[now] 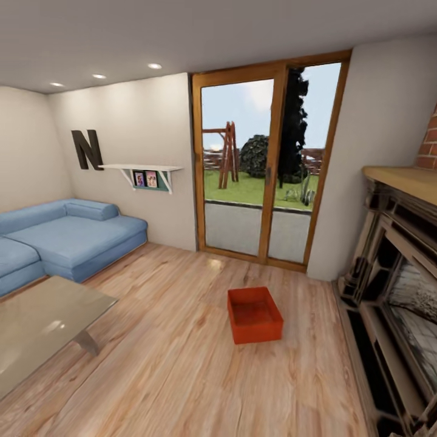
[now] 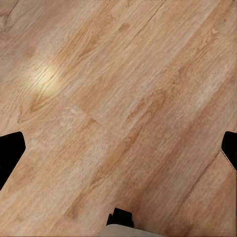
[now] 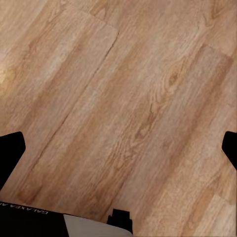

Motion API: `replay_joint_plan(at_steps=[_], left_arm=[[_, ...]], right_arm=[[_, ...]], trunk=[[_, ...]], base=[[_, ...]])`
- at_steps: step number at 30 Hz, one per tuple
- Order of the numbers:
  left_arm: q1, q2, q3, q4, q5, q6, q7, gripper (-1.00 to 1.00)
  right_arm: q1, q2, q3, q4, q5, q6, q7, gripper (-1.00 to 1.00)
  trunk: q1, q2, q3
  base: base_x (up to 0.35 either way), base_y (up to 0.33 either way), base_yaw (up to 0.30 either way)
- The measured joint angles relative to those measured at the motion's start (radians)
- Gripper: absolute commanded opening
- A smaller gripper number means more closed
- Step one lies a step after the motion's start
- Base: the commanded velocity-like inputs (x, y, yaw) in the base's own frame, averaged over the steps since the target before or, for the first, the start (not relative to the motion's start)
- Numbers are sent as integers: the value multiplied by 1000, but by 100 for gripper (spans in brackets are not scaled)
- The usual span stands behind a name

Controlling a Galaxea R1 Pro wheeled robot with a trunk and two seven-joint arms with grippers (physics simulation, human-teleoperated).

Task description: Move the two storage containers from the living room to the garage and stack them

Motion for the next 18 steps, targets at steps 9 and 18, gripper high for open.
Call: replay_joint_plan(at_steps=[9, 18], left_arm=[[0, 0, 0, 0, 0, 0, 0, 100], [0, 0, 0, 0, 0, 0, 0, 100]], right_arm=[[0, 0, 0, 0, 0, 0, 0, 100], [0, -1, 0, 0, 0, -1, 0, 100]], trunk=[[0, 0, 0], [0, 0, 0]], base=[[318, -162, 203], [318, -167, 13]])
